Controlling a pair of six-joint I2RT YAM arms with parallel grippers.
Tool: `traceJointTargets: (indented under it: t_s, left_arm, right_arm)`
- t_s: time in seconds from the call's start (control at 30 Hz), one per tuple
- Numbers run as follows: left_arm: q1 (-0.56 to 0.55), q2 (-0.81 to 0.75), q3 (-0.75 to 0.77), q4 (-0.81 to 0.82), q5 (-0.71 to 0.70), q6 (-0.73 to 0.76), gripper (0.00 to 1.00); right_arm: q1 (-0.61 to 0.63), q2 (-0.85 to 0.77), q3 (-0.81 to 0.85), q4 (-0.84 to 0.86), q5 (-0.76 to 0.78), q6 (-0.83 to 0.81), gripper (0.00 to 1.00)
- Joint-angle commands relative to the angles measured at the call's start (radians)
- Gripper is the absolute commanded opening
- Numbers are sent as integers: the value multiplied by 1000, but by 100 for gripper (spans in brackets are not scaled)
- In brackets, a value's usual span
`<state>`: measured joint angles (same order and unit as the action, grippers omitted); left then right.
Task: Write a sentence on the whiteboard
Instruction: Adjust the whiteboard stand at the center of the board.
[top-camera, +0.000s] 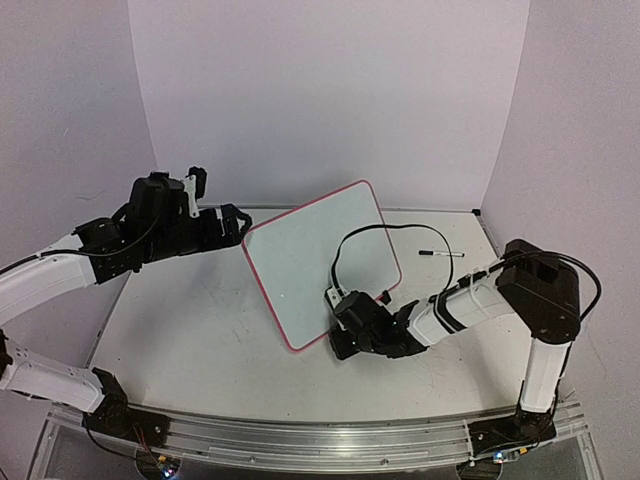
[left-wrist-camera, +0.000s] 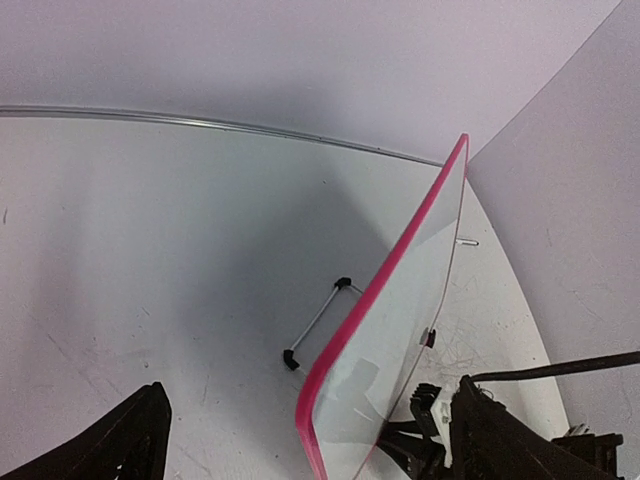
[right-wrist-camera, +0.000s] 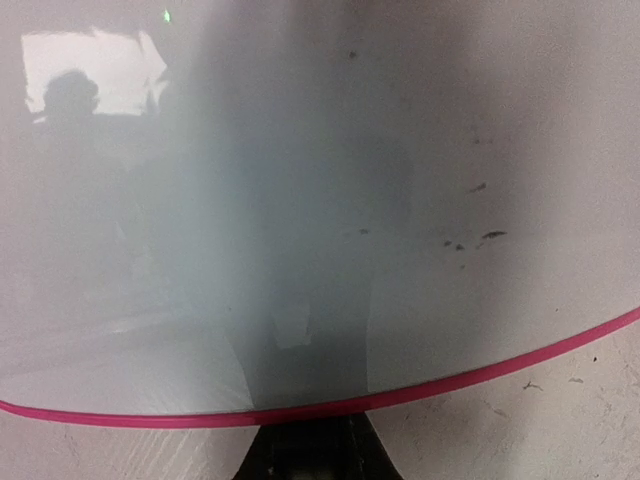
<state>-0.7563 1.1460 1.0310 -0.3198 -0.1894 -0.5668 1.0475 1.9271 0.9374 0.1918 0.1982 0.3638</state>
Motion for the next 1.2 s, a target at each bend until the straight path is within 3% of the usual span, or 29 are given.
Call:
traceJointTargets:
  t_s: [0.0,0.17,0.37,0.5,0.77,0.93,1.17]
  left_arm:
    - [0,-55,-43,55,91,-55,97]
    - [0,-70,-94,71,108,-70,97]
    - [0,-41,-110,93,122,-81,96]
    - [0,-57,-113,97,97,-65,96]
    - [0,-108,-122,96,48,-48,98]
    - [0,-118,-129,96,31,-43,99]
    - [0,-103,-139,96,42,-61,99]
  right_arm:
    - [16,55,92,-44,-30,68,0]
    - [35,88,159,-107,-50,91,2]
    - [40,54,147,-127,-41,87,30]
    - [39,-56,96,-123,-59,36,51]
    - [-40,-342,-101,-129,-52,-76,70]
    - [-231,-336,-159,-100,-143,-124,71]
    - [-336,-269,-165,-12,-187,-169,62]
